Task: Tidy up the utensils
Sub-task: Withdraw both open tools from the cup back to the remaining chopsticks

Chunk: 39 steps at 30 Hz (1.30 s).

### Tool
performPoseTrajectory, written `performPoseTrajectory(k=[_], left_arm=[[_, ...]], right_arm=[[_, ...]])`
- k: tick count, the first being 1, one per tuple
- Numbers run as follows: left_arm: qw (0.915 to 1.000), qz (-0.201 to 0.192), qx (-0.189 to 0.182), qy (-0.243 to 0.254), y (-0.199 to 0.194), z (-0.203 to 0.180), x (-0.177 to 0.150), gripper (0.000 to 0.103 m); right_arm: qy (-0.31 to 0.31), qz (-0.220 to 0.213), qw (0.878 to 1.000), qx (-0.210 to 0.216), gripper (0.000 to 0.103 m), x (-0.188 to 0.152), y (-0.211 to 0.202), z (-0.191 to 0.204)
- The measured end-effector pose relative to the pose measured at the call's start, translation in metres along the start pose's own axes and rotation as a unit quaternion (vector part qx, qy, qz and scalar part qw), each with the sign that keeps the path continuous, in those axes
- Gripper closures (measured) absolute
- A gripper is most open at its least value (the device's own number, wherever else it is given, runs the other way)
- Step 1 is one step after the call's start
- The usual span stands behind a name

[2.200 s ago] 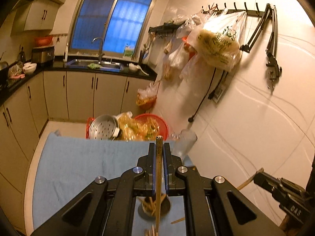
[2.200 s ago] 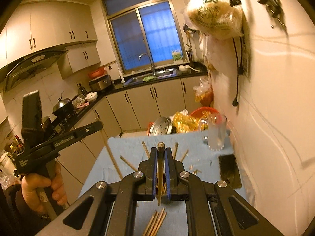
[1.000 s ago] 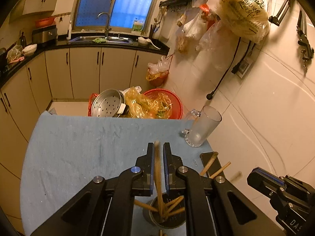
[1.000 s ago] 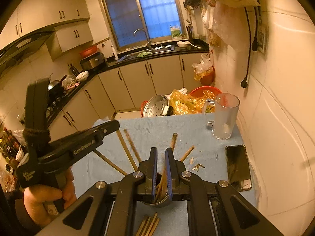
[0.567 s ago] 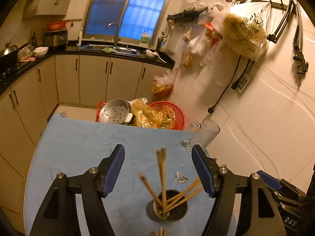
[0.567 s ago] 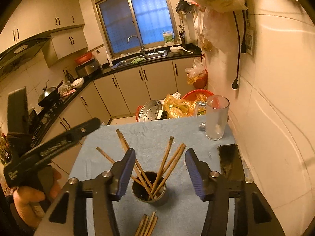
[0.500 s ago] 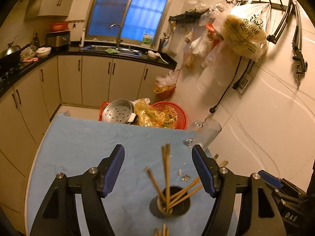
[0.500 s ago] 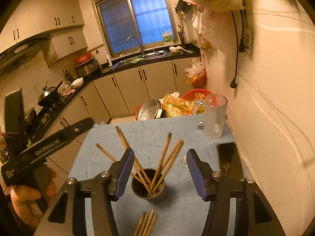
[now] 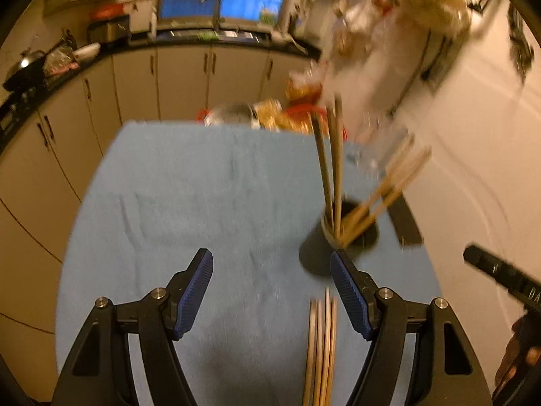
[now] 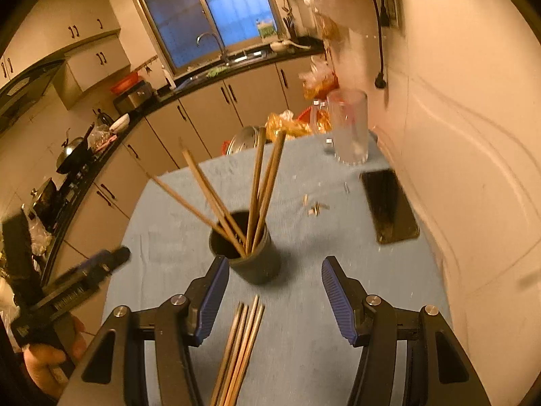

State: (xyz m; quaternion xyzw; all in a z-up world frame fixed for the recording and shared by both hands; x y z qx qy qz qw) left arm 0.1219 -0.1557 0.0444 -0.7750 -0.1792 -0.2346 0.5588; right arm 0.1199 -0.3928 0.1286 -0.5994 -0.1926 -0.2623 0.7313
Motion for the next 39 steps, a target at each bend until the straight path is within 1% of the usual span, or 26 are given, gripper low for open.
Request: performPoseTrajectory(k=[3,9,15,21,26,30,31,34,37,39], left_arm=[[0.9994,0.034,-0.008,0.008,0.017,-0.004,-0.026,0.030],[0.9973,0.066,-0.018,0.025,0.039,-0.012,-0.068,0.030],[0.9946,0.086,-0.014,0.055,0.050,-0.013,-0.100,0.030],[0.9940,0.095,-0.015,0.054,0.058,-0.010,-0.111,0.030],[0.9898,0.117,-0.019,0.079,0.072,-0.021,-0.116,0.030],[0.9865,0.132,-0.010,0.096,0.095,-0.029,-0.113,0.030],[0.9860,0.133,-0.007,0.100,0.100,-0.030,-0.112,0.031],[0.9842,0.143,0.004,0.105,0.110,-0.028,-0.110,0.037],[0.9832,0.139,0.010,0.117,0.118,-0.030,-0.107,0.038],[0.9820,0.138,0.012,0.129,0.121,-0.030,-0.105,0.040]], right_arm=[[0.001,0.017,1.000,0.004,0.042,-0.016,0.010,0.001],[-0.004,0.051,0.999,0.005,0.042,-0.056,0.033,0.003],[-0.008,0.066,0.998,0.005,0.042,-0.078,0.042,0.003],[0.001,0.066,0.998,0.001,0.042,-0.086,0.044,-0.005],[0.012,0.060,0.998,-0.001,0.042,-0.084,0.046,-0.012],[0.013,0.056,0.998,0.000,0.042,-0.080,0.048,-0.013],[0.013,0.056,0.998,0.000,0.042,-0.080,0.048,-0.013],[0.011,0.059,0.998,-0.001,0.042,-0.078,0.052,-0.012],[0.009,0.070,0.998,0.004,0.042,-0.077,0.063,-0.011],[0.014,0.083,0.996,0.013,0.042,-0.077,0.075,-0.010]])
Point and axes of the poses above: each gripper's, at about its wrist camera, not at the fingertips, and y roughly the way its jaws point, z to its left, x to its top, the point moved 7 cm from there along y, roughly the way its jaws point, and after that the axes turned 3 degrees about -y, right-handed, at the moved point
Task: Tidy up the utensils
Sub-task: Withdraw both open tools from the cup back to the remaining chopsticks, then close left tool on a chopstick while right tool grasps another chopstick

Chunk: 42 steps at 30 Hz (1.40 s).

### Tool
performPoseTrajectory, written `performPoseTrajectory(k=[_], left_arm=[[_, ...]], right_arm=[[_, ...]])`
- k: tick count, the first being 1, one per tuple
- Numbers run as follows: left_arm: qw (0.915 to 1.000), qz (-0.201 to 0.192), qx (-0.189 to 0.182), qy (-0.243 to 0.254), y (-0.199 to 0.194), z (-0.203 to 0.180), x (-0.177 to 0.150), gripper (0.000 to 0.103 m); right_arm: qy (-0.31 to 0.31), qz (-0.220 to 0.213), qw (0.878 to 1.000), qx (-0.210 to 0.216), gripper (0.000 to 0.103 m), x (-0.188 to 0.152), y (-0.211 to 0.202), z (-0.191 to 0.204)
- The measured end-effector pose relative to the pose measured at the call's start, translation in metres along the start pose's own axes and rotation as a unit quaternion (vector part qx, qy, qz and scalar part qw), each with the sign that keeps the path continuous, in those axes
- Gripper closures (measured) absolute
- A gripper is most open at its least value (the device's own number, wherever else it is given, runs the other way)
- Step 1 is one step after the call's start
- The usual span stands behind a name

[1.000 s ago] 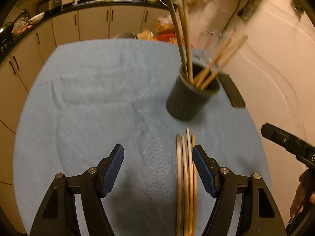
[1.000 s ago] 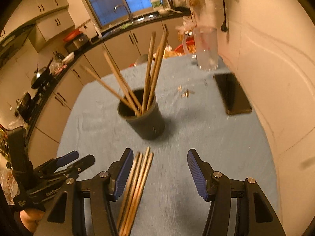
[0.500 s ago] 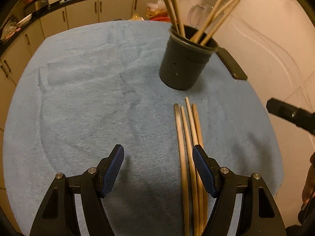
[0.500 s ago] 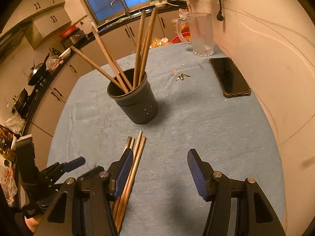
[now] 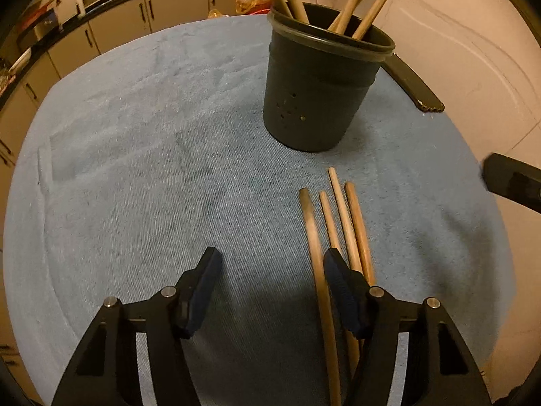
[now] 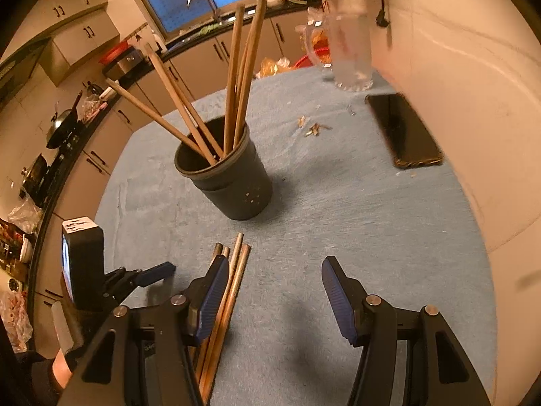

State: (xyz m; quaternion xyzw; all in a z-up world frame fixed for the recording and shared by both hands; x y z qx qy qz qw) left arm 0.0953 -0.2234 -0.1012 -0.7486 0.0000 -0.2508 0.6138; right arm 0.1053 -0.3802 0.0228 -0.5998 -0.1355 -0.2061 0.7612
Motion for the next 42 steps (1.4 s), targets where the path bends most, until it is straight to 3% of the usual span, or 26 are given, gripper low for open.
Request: performPoseTrajectory(k=[7,10,14,16,24,30,36,42], left_arm=[[0.9997,-0.005,0.001,0.022,-0.002,0.015,-0.002,0.071],[0.9999,0.001,-0.005,0.015,-0.006,0.028,-0.004,0.086],[0.9997,0.007,-0.022,-0.002,-0.008,0.046,-0.007,0.094],[0.9995,0.010,-0.029,-0.004,-0.010,0.053,-0.011,0.095],[0.9985,0.013,-0.045,-0.030,-0.014,0.066,-0.021,0.095],[0.9975,0.013,-0.053,-0.044,-0.016,0.073,-0.024,0.095],[0.9974,0.012,-0.052,-0.047,-0.018,0.074,-0.027,0.095],[0.9970,0.020,-0.054,-0.052,-0.016,0.076,-0.017,0.094]], right_arm=[[0.026,0.044,0.998,0.034,0.042,0.005,0.039,0.009],[0.014,0.062,0.998,0.028,0.042,0.003,0.052,0.018],[-0.004,0.088,0.996,0.008,0.044,-0.004,0.069,0.025],[-0.015,0.097,0.995,0.001,0.054,-0.009,0.076,0.029],[-0.027,0.109,0.994,-0.014,0.057,-0.009,0.090,0.037],[-0.029,0.116,0.992,-0.034,0.078,-0.002,0.107,0.045],[-0.033,0.124,0.991,-0.041,0.079,0.000,0.114,0.046],[-0.051,0.138,0.985,-0.092,0.087,-0.004,0.114,0.048]])
Point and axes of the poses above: each gripper's, at about its wrist camera, not at the fingertips, and y roughly the way its jaws point, z to its left, x to its top, the point moved 7 cm from there along y, roughly the way its jaws point, and after that the axes turned 3 degrees about -y, right-handed, at the moved point
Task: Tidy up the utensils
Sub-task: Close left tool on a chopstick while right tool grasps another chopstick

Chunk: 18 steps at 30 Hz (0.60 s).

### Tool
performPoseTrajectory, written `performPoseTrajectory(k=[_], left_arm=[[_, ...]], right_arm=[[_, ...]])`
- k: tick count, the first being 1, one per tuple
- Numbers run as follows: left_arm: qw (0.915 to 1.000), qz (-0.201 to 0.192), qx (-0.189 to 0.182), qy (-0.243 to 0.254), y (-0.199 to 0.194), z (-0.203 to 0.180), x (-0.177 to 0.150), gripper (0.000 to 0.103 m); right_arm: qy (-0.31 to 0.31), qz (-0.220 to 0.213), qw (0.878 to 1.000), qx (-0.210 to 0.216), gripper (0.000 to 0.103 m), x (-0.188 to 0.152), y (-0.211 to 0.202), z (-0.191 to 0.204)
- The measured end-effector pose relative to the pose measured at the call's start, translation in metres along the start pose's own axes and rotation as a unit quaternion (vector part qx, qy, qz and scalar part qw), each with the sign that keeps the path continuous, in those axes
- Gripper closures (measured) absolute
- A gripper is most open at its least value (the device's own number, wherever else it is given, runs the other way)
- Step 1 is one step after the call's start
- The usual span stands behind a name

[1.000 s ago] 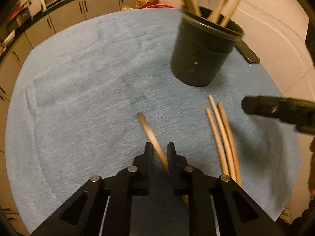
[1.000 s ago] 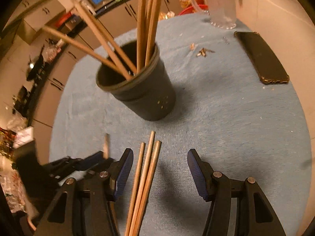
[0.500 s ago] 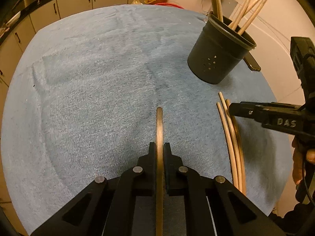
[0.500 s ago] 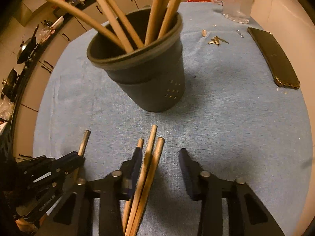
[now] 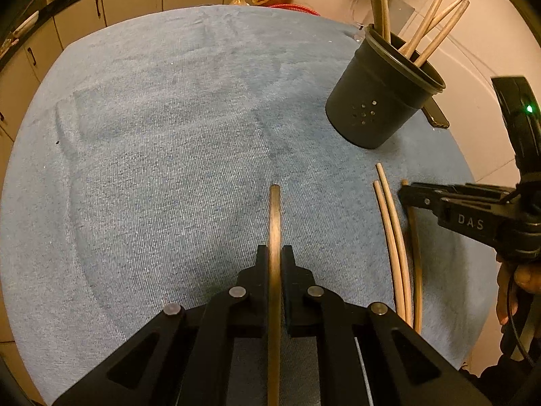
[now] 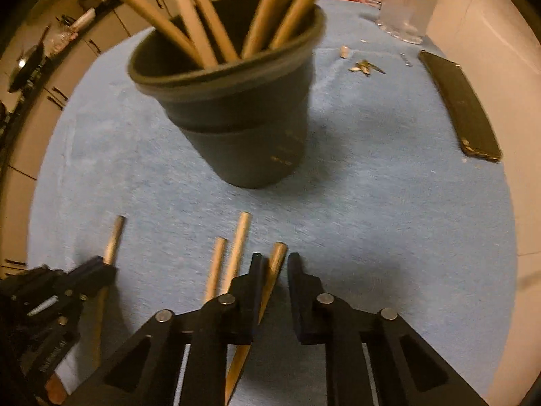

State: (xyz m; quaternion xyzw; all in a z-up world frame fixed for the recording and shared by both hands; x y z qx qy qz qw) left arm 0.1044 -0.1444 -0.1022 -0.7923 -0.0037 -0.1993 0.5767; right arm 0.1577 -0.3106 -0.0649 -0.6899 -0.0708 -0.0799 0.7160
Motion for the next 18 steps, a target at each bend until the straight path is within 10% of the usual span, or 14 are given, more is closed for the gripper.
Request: performPoseTrajectory(k=[18], left_arm=[[0.9993,0.032,0.001,-0.018,0.025,-0.010,0.078,0.091]], right_arm=[[0.062,-0.012,0.994,0.087,0.095,0.007,-0.014,-0.034]])
Point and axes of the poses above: each gripper's, at about its wrist camera, not at the fingertips, and y roughly the way its jaws point, z to its left, x to its top, the point moved 7 cm from there along y, roughly the way its jaws point, and after that the axes turned 3 degrees about -y, right-handed, at the moved point
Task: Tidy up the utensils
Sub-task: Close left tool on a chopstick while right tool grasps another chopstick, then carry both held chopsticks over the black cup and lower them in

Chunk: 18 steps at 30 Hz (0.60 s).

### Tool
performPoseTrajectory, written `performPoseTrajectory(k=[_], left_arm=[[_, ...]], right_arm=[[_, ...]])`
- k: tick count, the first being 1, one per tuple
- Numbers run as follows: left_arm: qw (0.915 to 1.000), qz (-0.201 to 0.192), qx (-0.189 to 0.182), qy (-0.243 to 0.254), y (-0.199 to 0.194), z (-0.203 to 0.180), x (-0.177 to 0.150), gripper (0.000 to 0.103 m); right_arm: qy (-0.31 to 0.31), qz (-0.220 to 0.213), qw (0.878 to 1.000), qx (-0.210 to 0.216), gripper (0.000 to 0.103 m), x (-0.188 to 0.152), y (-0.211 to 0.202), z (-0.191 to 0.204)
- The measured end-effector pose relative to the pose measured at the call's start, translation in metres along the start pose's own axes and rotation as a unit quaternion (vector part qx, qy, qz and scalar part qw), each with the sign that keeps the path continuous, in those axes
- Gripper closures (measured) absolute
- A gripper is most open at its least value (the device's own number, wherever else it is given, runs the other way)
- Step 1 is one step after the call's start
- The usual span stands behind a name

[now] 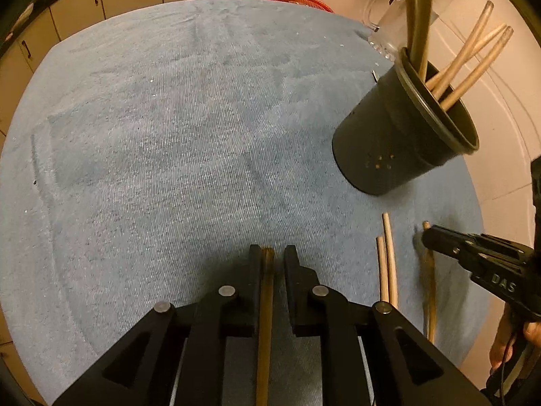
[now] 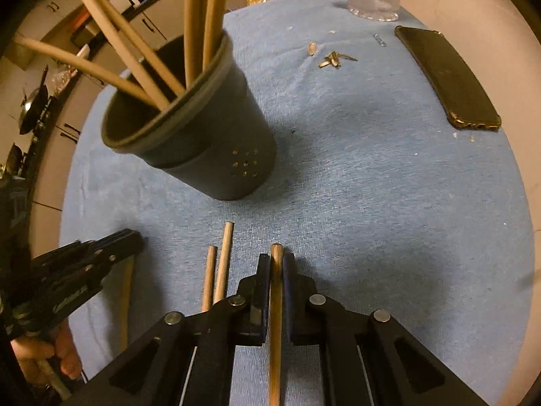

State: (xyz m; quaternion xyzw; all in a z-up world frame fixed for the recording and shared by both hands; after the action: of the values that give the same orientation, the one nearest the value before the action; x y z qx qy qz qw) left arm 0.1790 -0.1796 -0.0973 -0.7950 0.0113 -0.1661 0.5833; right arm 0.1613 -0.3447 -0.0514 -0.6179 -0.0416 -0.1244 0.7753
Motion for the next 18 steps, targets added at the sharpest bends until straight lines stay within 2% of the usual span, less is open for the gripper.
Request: performPoseTrajectory(k=[1,8,11,18], left_arm=[[1.0000,0.000,0.003,0.000,0.000,0.001,0.001,0.096],[0.9997,-0.006,-0.008,-0.021,-0.004,0.011,0.000,0.096],[0.9984,-0.027,-0.032,-0.038,-0.019,0.017,-0.006,0.096],[0.9931,-0.082,-0.052,-0.066,-0.069,0.025,-0.016,0.096]], right_arm=[[0.000,-0.001,1.000,0.000,0.095,0.000,-0.003,-0.001],[-0.003,-0.016,1.000,0.012,0.095,-0.004,-0.032,-0.006],[-0.011,-0.032,0.999,0.019,0.095,-0.010,-0.053,-0.007],[-0.033,-0.084,0.995,0.032,0.095,-0.009,-0.103,0.000]])
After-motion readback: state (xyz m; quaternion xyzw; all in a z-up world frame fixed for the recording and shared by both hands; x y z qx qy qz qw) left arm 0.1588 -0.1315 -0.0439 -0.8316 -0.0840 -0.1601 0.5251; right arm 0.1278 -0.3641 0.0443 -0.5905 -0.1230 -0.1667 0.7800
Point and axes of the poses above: each gripper's, at about its wrist camera, not at the fingertips, and y roughly the way its jaws point, z to its left, x to its top, the point moved 7 cm from there along y, roughly the way its jaws point, and after that the axes turned 3 degrees about -y, right-handed, at the moved point
